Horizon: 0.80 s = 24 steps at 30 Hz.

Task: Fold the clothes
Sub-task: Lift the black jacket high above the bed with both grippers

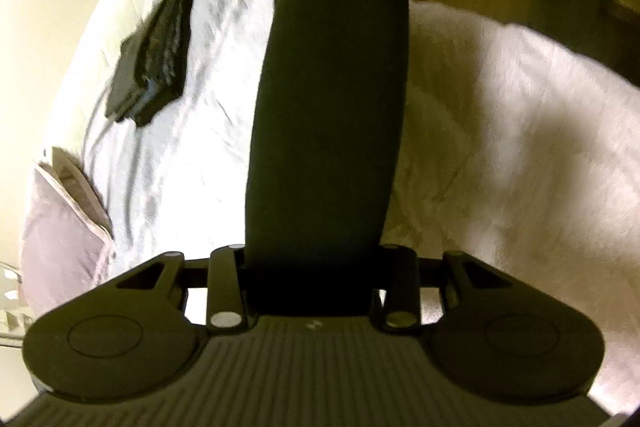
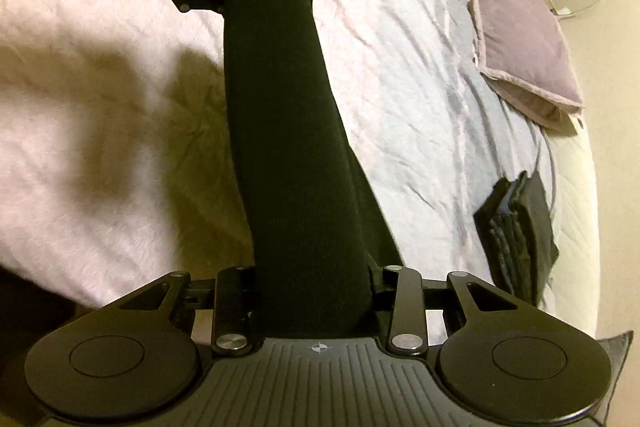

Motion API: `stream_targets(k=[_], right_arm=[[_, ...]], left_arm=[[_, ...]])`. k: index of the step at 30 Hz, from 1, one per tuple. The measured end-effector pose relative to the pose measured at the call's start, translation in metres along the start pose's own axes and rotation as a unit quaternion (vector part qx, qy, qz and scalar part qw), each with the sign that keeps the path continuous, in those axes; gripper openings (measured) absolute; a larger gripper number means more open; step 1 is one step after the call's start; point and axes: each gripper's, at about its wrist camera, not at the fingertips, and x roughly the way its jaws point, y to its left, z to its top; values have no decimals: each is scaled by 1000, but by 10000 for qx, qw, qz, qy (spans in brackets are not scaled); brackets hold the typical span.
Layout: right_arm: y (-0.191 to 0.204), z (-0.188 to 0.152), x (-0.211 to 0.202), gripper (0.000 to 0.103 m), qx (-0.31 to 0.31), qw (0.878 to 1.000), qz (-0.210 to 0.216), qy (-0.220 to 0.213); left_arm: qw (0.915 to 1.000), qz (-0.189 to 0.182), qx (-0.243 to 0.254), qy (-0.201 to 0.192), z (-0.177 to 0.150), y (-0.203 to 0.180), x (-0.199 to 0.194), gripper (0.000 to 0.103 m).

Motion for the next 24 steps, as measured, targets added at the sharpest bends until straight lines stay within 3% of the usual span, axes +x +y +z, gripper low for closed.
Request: stream_targets(k=[12, 24], right_arm=[[-30, -27, -93, 36, 278, 9985, -471, 23], [-120, -114, -111, 36, 497, 9954, -802, -173]], left_arm=[[9984, 441, 312, -187, 67, 32, -68, 34], [9958, 724, 543, -104, 179, 95, -49, 34]])
